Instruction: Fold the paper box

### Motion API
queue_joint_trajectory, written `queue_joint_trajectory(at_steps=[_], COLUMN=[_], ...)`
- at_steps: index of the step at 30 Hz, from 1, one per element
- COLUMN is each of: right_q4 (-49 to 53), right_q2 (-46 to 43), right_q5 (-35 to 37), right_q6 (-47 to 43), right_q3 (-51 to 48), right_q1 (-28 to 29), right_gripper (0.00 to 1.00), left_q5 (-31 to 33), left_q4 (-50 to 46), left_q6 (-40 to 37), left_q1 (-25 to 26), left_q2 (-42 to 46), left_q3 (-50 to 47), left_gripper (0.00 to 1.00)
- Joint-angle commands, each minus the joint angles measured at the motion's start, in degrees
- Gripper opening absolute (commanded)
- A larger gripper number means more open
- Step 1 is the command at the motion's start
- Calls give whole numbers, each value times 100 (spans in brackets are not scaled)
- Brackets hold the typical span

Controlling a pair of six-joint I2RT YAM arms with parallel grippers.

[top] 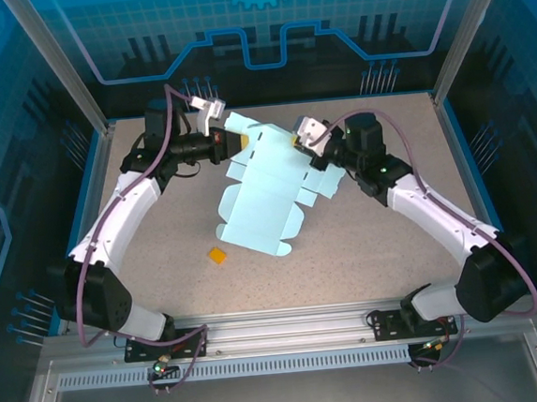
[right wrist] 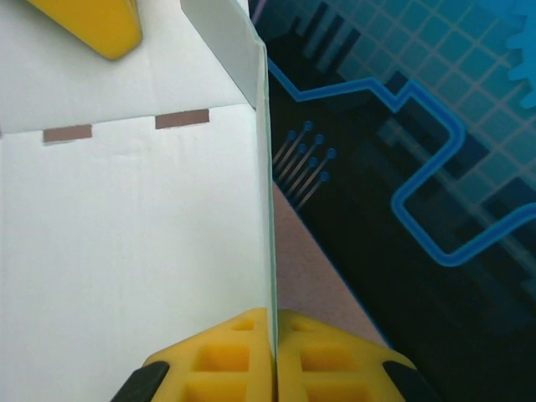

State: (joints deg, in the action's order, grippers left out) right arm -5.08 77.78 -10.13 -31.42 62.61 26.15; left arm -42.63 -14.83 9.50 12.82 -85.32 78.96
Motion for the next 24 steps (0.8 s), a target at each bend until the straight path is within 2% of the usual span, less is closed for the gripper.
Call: queue_joint_trajectory(at_steps=[1, 7, 12, 16, 20, 24], right_q4=[-569, -1405, -1293, -507, 651, 1660], right_q2=[-36, -52, 14, -134, -112, 112], right_q5=[1100, 1760, 1672, 864, -343, -1317], right_q6=[-440, -1014, -998, -453, 92, 362], right_q3=[-306, -795, -756, -525, 53, 618], right_q1=[431, 791, 807, 495, 54, -352], right_gripper=[7, 5, 3, 3, 2, 1], left_q5=[10, 49, 135, 265, 445, 500], left_q4=[650, 678, 719, 726, 854, 1158], left_q6=[572, 787, 774, 560, 266, 90], left_q1=[1, -1, 1, -9, -8, -7], left_q2=[84, -11, -29, -24, -33, -89], left_q3=[35, 25, -50, -106, -229, -406], left_gripper=[0, 0, 0, 0, 0, 6])
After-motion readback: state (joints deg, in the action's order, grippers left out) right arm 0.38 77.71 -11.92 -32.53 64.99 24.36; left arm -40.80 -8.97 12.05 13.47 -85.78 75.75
